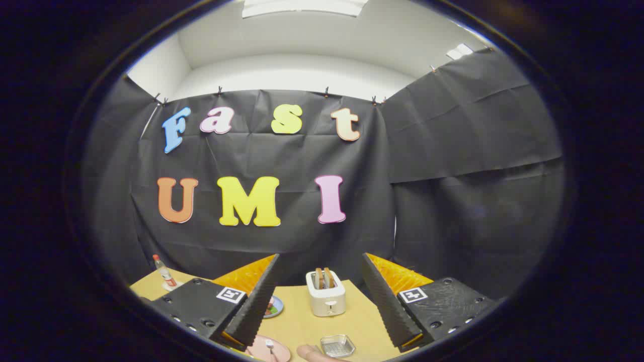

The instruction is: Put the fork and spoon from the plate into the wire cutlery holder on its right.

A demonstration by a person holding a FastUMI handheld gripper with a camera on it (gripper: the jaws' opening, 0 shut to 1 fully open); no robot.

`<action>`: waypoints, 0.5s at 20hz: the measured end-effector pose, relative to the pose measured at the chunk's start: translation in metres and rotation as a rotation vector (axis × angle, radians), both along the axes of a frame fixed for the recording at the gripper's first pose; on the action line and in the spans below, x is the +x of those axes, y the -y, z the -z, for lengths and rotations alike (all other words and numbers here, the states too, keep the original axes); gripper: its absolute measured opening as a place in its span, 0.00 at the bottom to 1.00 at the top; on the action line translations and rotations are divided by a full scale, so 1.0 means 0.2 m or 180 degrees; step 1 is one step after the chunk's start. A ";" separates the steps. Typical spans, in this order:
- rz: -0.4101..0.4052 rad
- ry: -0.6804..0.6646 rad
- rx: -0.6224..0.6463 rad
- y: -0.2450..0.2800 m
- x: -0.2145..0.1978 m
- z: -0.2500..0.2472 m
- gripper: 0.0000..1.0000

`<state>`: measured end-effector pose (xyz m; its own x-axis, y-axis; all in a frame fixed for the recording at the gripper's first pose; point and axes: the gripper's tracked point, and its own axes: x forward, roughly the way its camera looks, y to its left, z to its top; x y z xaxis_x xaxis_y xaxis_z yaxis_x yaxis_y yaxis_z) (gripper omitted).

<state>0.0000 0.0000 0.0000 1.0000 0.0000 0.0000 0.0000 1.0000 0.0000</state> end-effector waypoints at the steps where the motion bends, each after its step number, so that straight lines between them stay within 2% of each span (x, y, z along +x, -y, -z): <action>1: -0.0025 0.0003 -0.0030 -0.04 -0.01 -0.02 0.95; 10: -0.0185 -0.0117 -0.0159 -0.17 0.00 -0.08 0.95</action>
